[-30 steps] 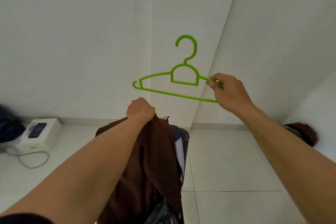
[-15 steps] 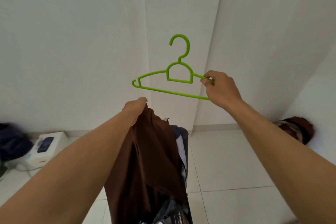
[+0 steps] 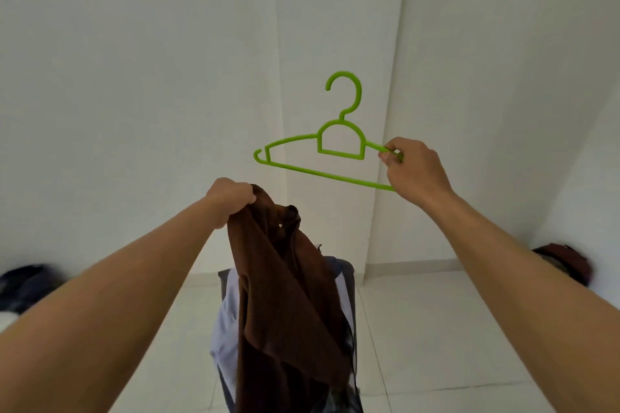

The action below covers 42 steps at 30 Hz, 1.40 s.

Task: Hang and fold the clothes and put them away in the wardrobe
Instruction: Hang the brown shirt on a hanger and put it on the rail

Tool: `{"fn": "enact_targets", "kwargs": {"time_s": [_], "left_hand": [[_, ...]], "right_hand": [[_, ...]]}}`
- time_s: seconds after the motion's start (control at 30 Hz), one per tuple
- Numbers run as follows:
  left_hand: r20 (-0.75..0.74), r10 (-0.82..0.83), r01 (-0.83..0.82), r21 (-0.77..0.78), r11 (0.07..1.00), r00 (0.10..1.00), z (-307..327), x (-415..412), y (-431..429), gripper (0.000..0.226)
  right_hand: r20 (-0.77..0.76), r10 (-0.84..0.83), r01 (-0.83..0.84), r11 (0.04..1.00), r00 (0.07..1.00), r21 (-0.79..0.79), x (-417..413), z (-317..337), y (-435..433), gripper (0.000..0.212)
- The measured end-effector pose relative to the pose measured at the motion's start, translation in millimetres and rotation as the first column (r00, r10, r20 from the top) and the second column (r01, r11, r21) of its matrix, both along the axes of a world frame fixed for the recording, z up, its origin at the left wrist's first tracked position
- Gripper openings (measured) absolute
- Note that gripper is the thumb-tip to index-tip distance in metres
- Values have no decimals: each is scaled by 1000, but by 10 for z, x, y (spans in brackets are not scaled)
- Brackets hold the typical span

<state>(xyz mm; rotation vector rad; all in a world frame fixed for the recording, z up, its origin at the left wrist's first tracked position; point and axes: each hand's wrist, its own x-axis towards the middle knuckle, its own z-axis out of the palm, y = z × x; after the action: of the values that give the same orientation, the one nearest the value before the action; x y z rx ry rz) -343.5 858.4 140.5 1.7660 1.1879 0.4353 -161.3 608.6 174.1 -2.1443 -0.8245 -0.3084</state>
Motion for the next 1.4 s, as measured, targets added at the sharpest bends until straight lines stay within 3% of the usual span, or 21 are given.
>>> {"fn": "enact_targets", "kwargs": {"time_s": [0.1, 0.3, 0.53, 0.67, 0.77, 0.83, 0.97, 1.1, 1.27, 1.4], "left_hand": [[11, -21, 21, -15, 1000, 1000, 325, -165, -104, 25], [69, -39, 35, 64, 997, 997, 821, -342, -376, 7], [75, -54, 40, 176, 984, 996, 918, -483, -531, 22], [-138, -232, 248, 116, 962, 963, 1054, -609, -732, 50], [-323, -222, 329, 327, 886, 920, 1146, -667, -853, 54], [-335, -203, 340, 426, 838, 920, 1218, -714, -917, 51], [-178, -222, 281, 464, 840, 959, 1310, -889, -1034, 31], [38, -244, 195, 486, 852, 969, 1378, -1131, -1082, 33], [213, -253, 174, 331, 927, 944, 1538, -1426, -1147, 32], [270, -252, 169, 298, 940, 929, 1713, -1603, -1265, 31]], "right_hand": [[11, 3, -3, 1000, 1000, 15, -164, 145, -90, 16], [37, -52, 50, 998, 998, 43, -386, 434, -336, 14], [41, -101, 99, 994, 994, 48, -602, 641, -690, 14], [36, -115, 113, 992, 993, 60, -780, 706, -912, 15], [33, -123, 121, 991, 992, 61, -946, 753, -1068, 14], [25, -122, 120, 990, 992, 67, -1058, 793, -1169, 14], [7, -122, 121, 989, 992, 89, -1301, 854, -1398, 14], [-6, -122, 122, 987, 993, 101, -1453, 964, -1628, 15], [6, -63, 62, 995, 998, 72, -1550, 1253, -1884, 16], [31, -10, 10, 1000, 999, 16, -1571, 1418, -1985, 15]]}}
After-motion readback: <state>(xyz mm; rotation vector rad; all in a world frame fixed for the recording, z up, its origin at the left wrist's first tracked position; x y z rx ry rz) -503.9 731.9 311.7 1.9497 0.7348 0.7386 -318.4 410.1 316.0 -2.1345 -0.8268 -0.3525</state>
